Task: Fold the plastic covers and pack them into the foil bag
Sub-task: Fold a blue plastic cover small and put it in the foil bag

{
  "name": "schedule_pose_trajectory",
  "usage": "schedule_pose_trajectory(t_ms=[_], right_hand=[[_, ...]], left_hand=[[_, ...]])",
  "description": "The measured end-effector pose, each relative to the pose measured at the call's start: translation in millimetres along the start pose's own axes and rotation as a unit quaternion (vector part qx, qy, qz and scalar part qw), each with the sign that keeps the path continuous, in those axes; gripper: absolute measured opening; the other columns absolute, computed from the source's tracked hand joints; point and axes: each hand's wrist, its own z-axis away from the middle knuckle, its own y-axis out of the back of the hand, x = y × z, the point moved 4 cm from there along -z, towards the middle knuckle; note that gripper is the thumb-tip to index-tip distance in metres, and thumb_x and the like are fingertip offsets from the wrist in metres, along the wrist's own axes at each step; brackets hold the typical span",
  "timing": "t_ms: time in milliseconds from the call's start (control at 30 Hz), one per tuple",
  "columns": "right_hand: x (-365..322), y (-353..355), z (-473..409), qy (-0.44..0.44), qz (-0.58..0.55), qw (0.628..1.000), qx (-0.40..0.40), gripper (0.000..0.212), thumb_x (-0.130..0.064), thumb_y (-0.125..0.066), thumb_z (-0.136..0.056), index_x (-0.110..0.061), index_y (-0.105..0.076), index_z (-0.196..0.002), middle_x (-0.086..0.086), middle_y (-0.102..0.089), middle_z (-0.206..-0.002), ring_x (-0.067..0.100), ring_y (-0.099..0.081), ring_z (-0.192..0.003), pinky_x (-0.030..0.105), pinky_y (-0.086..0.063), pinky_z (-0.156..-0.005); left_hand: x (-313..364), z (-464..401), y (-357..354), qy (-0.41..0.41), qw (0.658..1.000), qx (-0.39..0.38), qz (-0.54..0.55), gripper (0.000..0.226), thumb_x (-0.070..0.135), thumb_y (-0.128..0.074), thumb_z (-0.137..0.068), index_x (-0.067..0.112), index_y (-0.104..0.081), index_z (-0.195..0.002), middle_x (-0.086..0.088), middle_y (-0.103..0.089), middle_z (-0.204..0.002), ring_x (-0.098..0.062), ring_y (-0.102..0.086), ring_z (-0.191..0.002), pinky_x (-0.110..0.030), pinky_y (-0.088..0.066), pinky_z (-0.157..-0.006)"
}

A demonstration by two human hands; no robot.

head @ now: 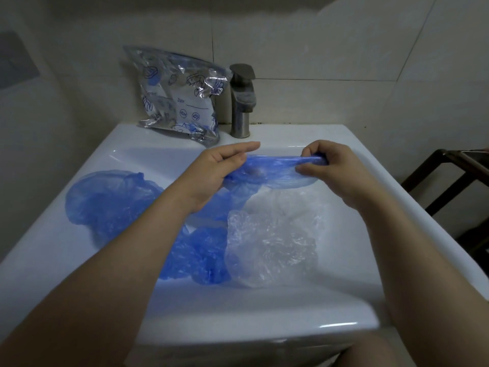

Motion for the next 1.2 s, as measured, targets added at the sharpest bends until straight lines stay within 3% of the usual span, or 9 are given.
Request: schedule_pose_trajectory(t_ms=[133,233,533,700,800,933,1000,1067,1200], right_hand=[[-1,2,-1,0.027,0.035,0.999,-0.01,0.03,0.005,-0.068,-0.076,-0.023,-0.057,-0.073,-0.004,-0.054,-0.07,0.009,-0.046,-0.062,0.017,-0.038,-0.058],[-1,1,-2,0.046,0.096,0.994,-0.007,0.03,0.001,-0.067,-0.079,-0.025,-0.056,-0.07,-0.002,-0.052,-0.066,0.006,-0.041,-0.056,0.014,-0.033,-0.052],[4,8,-1,0.033,0.053,0.998,-0.027,0.021,-0.007,-0.066,-0.084,-0.023,-0.06,-0.07,-0.003,-0.054,-0.063,0.005,-0.038,-0.051,0.014,-0.029,-0.047],[6,6,-1,0.018,-0.003,0.998,-0.064,0.018,-0.005,-0.06,-0.088,-0.017,-0.062,-0.075,-0.007,-0.058,-0.069,0.003,-0.05,-0.063,0.012,-0.041,-0.061],[10,6,-2,-0.008,-0.056,0.995,-0.079,0.018,-0.004,-0.058,-0.088,-0.014,-0.063,-0.075,-0.007,-0.061,-0.068,0.008,-0.054,-0.067,0.016,-0.048,-0.068],[15,5,-2,-0.047,-0.101,0.99,-0.086,0.019,-0.004,-0.055,-0.09,-0.013,-0.066,-0.076,0.0,-0.06,-0.072,0.01,-0.055,-0.07,0.022,-0.05,-0.073],[16,6,-3,-0.046,-0.108,0.99,-0.08,0.021,-0.002,-0.054,-0.09,-0.017,-0.068,-0.087,0.0,-0.06,-0.077,0.01,-0.056,-0.071,0.02,-0.052,-0.071],[15,6,-3,-0.038,-0.118,0.989,-0.08,0.028,0.002,-0.052,-0.09,-0.021,-0.065,-0.1,0.0,-0.057,-0.079,0.009,-0.056,-0.07,0.018,-0.053,-0.069],[9,5,-2,-0.029,-0.092,0.993,-0.071,0.033,0.01,-0.042,-0.091,-0.017,-0.06,-0.083,0.002,-0.056,-0.08,0.013,-0.052,-0.072,0.02,-0.051,-0.065]], left_hand=[[3,0,0,0.016,0.997,-0.017,0.068,0.025,0.003,-0.044,-0.095,0.016,-0.064,-0.087,0.01,-0.072,-0.078,-0.004,-0.069,-0.077,-0.016,-0.05,-0.054],[-1,1,0,0.052,0.998,-0.027,0.033,0.016,0.002,-0.058,-0.086,0.016,-0.063,-0.082,0.005,-0.071,-0.073,-0.003,-0.065,-0.066,-0.014,-0.05,-0.057],[-4,-2,6,0.028,0.999,0.03,-0.024,0.027,-0.006,-0.066,-0.079,0.021,-0.063,-0.086,0.001,-0.063,-0.086,-0.008,-0.062,-0.076,-0.014,-0.054,-0.067],[-7,-5,10,0.004,0.994,0.06,-0.087,0.021,0.005,-0.068,-0.08,0.025,-0.064,-0.081,0.01,-0.062,-0.079,-0.003,-0.059,-0.07,-0.013,-0.053,-0.068],[-2,-3,11,-0.103,0.958,0.069,-0.259,0.005,0.022,-0.072,-0.08,0.017,-0.07,-0.08,0.008,-0.06,-0.083,-0.008,-0.056,-0.077,-0.01,-0.043,-0.071],[2,-2,4,-0.186,0.904,0.03,-0.383,0.027,0.025,-0.059,-0.085,0.002,-0.071,-0.087,0.0,-0.059,-0.089,-0.013,-0.055,-0.078,-0.01,-0.037,-0.071],[3,-2,4,-0.172,0.915,0.018,-0.365,0.017,0.019,-0.057,-0.09,0.01,-0.069,-0.099,-0.003,-0.064,-0.096,-0.014,-0.058,-0.085,-0.013,-0.039,-0.075],[0,-2,5,-0.134,0.933,0.004,-0.333,0.023,0.016,-0.053,-0.094,0.031,-0.062,-0.109,0.007,-0.064,-0.101,0.006,-0.056,-0.086,-0.006,-0.038,-0.075],[1,-1,4,-0.116,0.956,-0.002,-0.269,0.038,0.005,-0.047,-0.095,0.041,-0.059,-0.092,0.014,-0.063,-0.098,0.008,-0.052,-0.078,-0.006,-0.038,-0.075]])
